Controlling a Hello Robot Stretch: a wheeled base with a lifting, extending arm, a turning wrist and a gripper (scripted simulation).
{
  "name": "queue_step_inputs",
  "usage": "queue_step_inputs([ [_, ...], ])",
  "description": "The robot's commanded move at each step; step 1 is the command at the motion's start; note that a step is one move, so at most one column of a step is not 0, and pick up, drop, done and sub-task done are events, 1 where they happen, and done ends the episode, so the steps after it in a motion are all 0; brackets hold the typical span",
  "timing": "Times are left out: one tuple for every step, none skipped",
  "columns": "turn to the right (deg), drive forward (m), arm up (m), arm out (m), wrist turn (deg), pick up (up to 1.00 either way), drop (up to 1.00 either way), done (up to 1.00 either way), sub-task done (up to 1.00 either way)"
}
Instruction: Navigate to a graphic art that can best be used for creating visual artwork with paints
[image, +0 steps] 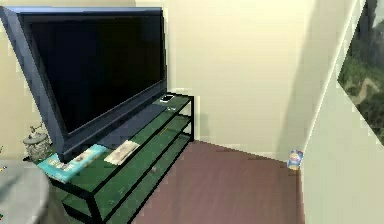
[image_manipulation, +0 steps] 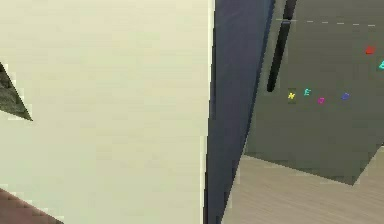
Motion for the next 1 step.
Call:
queue_step_inputs([
  [-3.0, 0.00, 0.00, 0.00, 0.0, 0.00, 0.00, 0.00, 0.00],
])
